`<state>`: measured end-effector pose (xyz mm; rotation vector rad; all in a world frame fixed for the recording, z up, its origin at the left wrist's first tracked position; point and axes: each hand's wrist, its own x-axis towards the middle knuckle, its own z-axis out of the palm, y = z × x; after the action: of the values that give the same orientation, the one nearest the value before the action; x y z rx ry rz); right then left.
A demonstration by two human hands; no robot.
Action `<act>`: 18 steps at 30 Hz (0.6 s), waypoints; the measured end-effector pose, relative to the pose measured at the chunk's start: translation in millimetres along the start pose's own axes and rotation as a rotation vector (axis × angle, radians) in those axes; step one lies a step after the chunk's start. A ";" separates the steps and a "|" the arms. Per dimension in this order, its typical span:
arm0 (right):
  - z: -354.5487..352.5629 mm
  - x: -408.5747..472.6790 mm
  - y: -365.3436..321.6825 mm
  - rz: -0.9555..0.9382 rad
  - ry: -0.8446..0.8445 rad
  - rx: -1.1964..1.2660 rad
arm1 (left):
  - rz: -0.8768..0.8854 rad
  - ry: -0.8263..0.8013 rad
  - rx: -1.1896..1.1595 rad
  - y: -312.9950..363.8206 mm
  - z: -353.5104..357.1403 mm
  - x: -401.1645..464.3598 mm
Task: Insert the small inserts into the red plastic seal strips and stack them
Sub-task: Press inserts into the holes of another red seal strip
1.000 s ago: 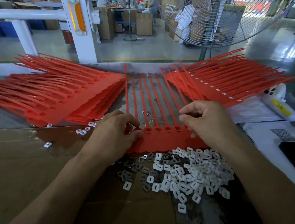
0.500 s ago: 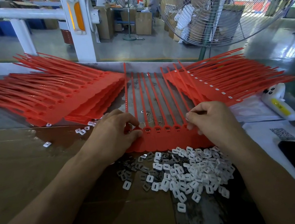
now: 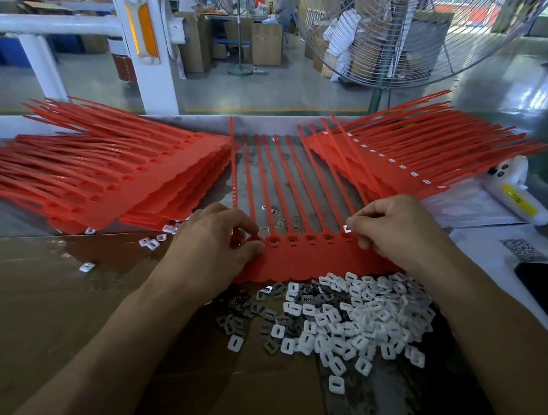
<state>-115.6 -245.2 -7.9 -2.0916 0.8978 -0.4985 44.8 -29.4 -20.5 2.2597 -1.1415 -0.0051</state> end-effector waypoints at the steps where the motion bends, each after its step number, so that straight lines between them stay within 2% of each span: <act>1: 0.7 0.5 0.5 0.003 0.001 -0.016 | 0.001 -0.001 0.003 0.1 -0.1 0.3; 18: 5.5 0.8 1.8 -0.010 0.000 -0.152 | -0.015 -0.013 0.008 0.6 -0.3 0.0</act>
<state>-112.5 -243.8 -12.7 -2.2345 0.9516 -0.4477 44.4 -29.5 -20.0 2.2782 -1.1332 -0.0217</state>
